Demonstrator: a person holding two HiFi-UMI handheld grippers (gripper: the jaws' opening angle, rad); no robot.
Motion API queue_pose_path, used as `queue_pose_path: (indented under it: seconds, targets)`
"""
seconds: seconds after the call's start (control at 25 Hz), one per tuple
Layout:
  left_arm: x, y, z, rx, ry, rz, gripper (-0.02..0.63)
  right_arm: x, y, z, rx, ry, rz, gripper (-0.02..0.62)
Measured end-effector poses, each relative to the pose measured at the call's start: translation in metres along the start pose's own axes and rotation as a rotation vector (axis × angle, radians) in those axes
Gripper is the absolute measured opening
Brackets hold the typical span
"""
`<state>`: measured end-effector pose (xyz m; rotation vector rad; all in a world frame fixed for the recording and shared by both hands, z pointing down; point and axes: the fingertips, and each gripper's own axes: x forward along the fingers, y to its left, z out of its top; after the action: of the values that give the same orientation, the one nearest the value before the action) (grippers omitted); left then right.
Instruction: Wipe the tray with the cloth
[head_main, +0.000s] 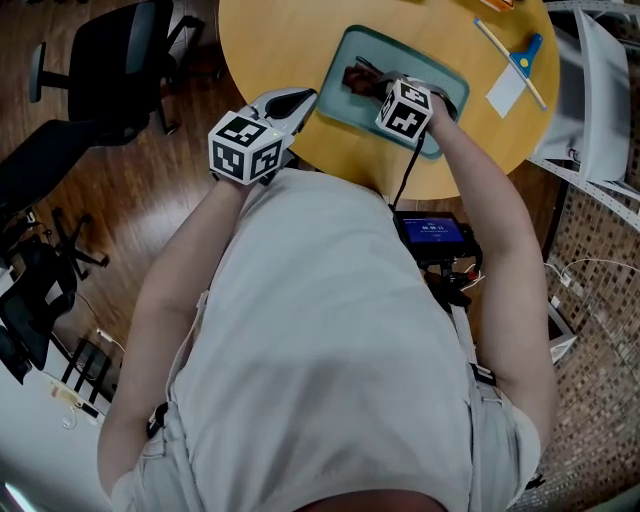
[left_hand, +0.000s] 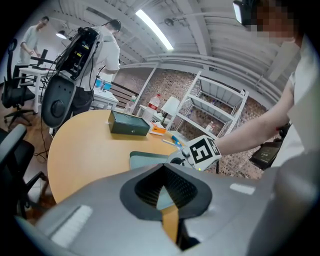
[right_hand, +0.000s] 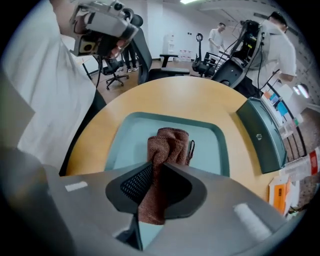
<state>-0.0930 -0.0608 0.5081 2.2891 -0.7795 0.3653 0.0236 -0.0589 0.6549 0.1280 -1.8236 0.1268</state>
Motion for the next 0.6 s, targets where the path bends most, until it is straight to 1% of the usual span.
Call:
queue_pose_path:
  seconds: [0.12, 0.32, 0.48, 0.52, 0.6]
  targets:
    - [0.003, 0.002, 0.0, 0.001, -0.001, -0.01, 0.0, 0.006, 0.022, 0.002, -0.01, -0.007, 0.043, 0.064]
    - [-0.012, -0.022, -0.001, 0.016, -0.023, -0.015, 0.0, -0.009, 0.066, -0.001, -0.024, 0.002, 0.09, 0.064]
    - [-0.013, -0.017, -0.002, 0.009, -0.029, -0.009, 0.0, -0.007, 0.087, 0.002, -0.03, 0.015, 0.199, 0.066]
    - [-0.013, -0.016, -0.002, 0.007, -0.03, -0.008, 0.0, -0.006, 0.089, 0.003, -0.036, 0.019, 0.209, 0.066]
    - [-0.014, -0.018, -0.005, 0.003, -0.031, -0.005, 0.0, -0.005, 0.089, 0.004, -0.043, 0.019, 0.201, 0.066]
